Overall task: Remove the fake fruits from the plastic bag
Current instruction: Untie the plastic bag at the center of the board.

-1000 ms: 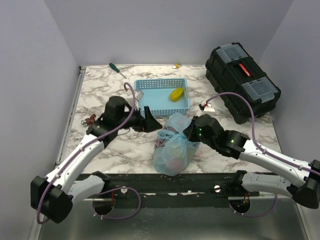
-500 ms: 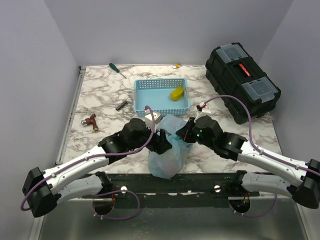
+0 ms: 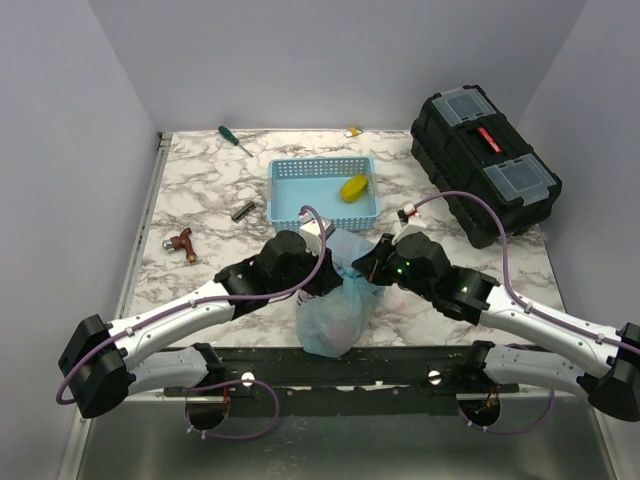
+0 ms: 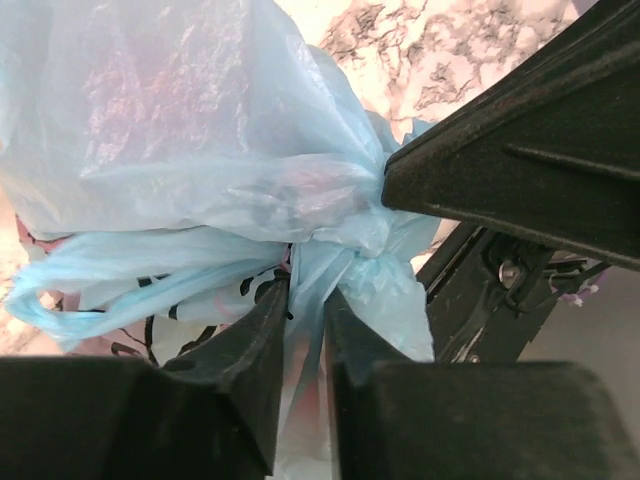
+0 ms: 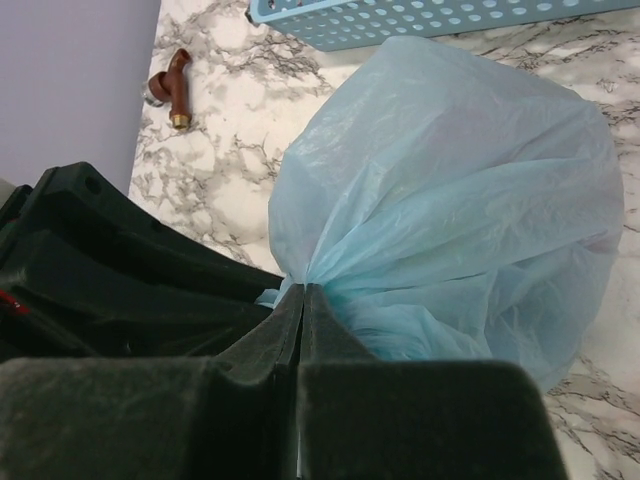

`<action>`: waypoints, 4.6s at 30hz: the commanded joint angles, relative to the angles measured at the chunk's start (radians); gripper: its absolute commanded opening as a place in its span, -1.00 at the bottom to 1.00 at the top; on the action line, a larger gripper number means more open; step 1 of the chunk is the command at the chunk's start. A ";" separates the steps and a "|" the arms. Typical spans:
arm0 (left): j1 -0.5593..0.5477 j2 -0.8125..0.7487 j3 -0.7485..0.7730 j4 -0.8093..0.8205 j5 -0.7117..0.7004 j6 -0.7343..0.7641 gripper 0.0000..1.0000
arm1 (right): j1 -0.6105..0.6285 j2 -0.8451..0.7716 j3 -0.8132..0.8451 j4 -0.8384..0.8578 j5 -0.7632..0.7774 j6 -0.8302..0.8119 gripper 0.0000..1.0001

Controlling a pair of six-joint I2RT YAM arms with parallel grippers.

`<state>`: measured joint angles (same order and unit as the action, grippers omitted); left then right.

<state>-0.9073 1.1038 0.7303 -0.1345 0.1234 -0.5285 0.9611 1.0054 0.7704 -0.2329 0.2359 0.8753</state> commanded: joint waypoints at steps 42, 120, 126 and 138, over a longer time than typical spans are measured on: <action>-0.006 -0.140 -0.048 -0.090 -0.012 -0.015 -1.00 | 0.018 0.103 0.007 -0.068 0.335 -0.095 -0.85; -0.125 0.172 0.419 -0.455 -0.429 0.659 0.10 | -0.070 -0.033 0.078 -0.340 0.039 -0.255 -0.24; -0.125 0.187 0.410 -0.464 -0.412 0.642 -0.43 | -0.069 -0.005 0.117 -0.325 0.027 -0.273 -0.24; -0.073 0.043 0.360 -0.449 -0.185 0.498 -1.00 | -0.068 -0.118 -0.032 0.157 -0.361 -0.646 0.28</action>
<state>-1.0180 1.2312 1.1187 -0.6029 -0.2153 0.0547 0.8944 0.9455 0.7963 -0.3321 0.0719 0.3996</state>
